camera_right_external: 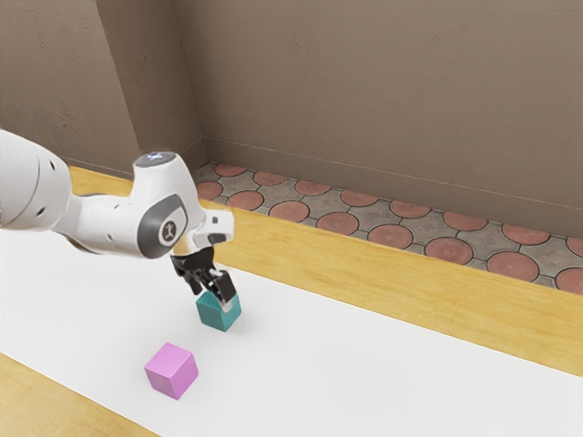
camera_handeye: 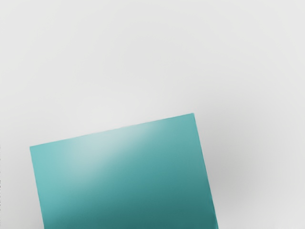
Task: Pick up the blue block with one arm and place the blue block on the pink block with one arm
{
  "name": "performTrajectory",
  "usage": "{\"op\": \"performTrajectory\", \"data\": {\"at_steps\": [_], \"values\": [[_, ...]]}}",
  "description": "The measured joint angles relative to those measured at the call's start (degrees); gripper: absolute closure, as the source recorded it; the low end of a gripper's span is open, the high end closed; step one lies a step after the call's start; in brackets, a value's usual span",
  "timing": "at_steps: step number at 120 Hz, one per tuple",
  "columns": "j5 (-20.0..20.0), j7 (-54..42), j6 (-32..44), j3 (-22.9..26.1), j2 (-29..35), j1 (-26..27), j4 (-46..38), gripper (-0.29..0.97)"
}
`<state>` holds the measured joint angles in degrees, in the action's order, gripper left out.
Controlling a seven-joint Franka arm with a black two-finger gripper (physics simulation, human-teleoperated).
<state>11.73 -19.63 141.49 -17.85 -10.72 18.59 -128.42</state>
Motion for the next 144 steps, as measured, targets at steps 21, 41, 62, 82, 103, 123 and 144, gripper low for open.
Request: {"op": "performTrajectory", "data": {"at_steps": [21, 41, 62, 82, 103, 123, 144], "values": [[0.29, -1.31, 0.14, 0.07, -2.07, 0.02, 1.10, 0.02], [0.87, -2.24, 0.22, 0.09, -4.14, -0.37, 2.82, 0.02], [2.35, -2.60, -1.40, 0.15, -5.70, -0.38, 4.92, 0.02], [2.54, -2.66, -4.77, 0.02, -5.84, -0.52, 5.40, 0.02], [2.66, -2.73, -6.26, 0.01, -6.94, -0.85, 6.93, 0.02], [2.84, -2.77, -6.83, 0.08, -7.52, -0.98, 7.23, 0.02], [2.95, -2.79, -6.97, 0.13, -8.03, -0.85, 7.63, 0.02]]}}
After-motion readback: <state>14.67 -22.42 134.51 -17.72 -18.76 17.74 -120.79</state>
